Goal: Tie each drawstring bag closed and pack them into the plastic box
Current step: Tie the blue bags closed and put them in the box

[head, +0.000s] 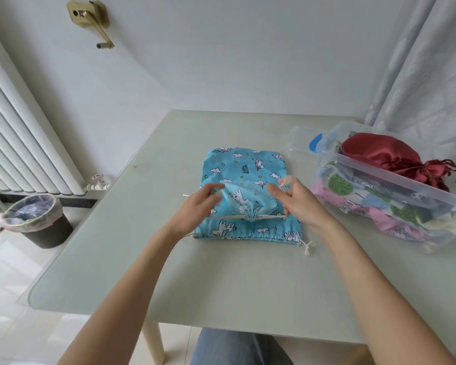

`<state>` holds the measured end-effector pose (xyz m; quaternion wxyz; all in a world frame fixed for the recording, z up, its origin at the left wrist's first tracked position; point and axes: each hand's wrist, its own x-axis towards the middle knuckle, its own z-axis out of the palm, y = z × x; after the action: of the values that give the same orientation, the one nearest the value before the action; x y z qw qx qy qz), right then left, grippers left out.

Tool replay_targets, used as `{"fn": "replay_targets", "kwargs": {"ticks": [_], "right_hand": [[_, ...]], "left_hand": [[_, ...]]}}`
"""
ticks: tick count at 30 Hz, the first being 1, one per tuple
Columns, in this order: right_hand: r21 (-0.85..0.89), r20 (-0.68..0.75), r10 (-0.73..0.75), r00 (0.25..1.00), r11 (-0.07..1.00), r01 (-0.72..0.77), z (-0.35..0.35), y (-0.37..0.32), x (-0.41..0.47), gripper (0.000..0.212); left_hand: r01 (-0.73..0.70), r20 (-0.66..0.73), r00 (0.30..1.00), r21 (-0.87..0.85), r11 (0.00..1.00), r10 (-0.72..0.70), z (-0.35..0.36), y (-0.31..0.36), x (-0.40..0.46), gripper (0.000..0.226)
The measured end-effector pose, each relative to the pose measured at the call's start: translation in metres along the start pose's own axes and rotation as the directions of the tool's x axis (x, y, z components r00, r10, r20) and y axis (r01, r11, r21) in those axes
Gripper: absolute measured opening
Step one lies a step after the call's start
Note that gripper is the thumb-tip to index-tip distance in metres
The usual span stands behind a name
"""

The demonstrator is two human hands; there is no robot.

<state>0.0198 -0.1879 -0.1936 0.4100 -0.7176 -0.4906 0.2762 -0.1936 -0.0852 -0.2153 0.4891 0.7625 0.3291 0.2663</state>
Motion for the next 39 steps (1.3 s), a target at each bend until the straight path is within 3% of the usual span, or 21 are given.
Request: {"fn": "replay_targets", "kwargs": {"ticks": [2,5,8,13,16,18,23,27,32,34,36,39], "right_hand": [[-0.055,0.105,0.007,0.994,0.998,-0.001,0.001,-0.007,0.009,0.032],[-0.013,0.109,-0.041,0.993,0.999,0.043,0.008,-0.018,0.018,0.022],[0.092,0.061,-0.077,0.995,0.993,0.071,0.019,-0.027,0.026,0.016],[0.307,0.147,-0.063,0.987,0.952,0.015,0.025,-0.041,0.043,0.005],[0.465,0.283,-0.143,0.948,0.885,-0.005,0.018,-0.046,0.049,0.011],[0.517,0.292,-0.161,0.943,0.856,-0.014,0.015,-0.044,0.053,0.012],[0.545,0.044,-0.047,0.998,0.838,0.015,0.015,-0.024,0.059,0.003],[0.588,-0.019,0.011,1.0,0.809,0.002,0.006,-0.006,0.054,0.009],[0.667,0.096,-0.038,0.995,0.744,-0.036,0.004,0.005,0.042,0.011],[0.609,0.146,-0.113,0.983,0.793,0.001,-0.002,0.008,0.038,0.012],[0.418,0.147,-0.177,0.973,0.903,0.101,-0.005,0.01,0.037,0.008],[0.032,-0.019,-0.329,0.944,0.944,0.33,0.001,0.015,0.039,0.003]], "left_hand": [[-0.004,-0.03,1.0,-0.122,0.992,0.0,-0.007,0.011,0.005,0.03],[-0.119,-0.083,0.99,-0.082,0.99,0.112,-0.012,0.026,0.015,0.034],[-0.177,-0.086,0.982,-0.097,0.979,0.169,-0.011,0.039,0.029,0.025],[-0.253,-0.062,0.967,-0.121,0.96,0.247,-0.006,0.063,0.058,0.022],[-0.238,-0.044,0.971,-0.148,0.96,0.234,-0.003,0.071,0.074,0.023],[-0.217,-0.04,0.976,-0.159,0.963,0.213,0.0,0.07,0.083,0.025],[-0.108,-0.032,0.994,-0.18,0.978,0.104,0.011,0.055,0.084,0.044],[0.041,0.131,0.991,-0.115,0.993,-0.025,0.021,0.034,0.073,0.07],[0.013,0.171,0.985,-0.012,1.0,-0.011,0.034,0.024,0.066,0.034],[0.032,0.15,0.989,-0.115,0.993,-0.014,0.033,0.022,0.064,0.03],[0.07,0.142,0.989,-0.278,0.958,-0.031,0.03,0.022,0.06,0.027],[0.108,0.183,0.983,-0.435,0.894,-0.03,0.026,0.019,0.054,0.025]]}}
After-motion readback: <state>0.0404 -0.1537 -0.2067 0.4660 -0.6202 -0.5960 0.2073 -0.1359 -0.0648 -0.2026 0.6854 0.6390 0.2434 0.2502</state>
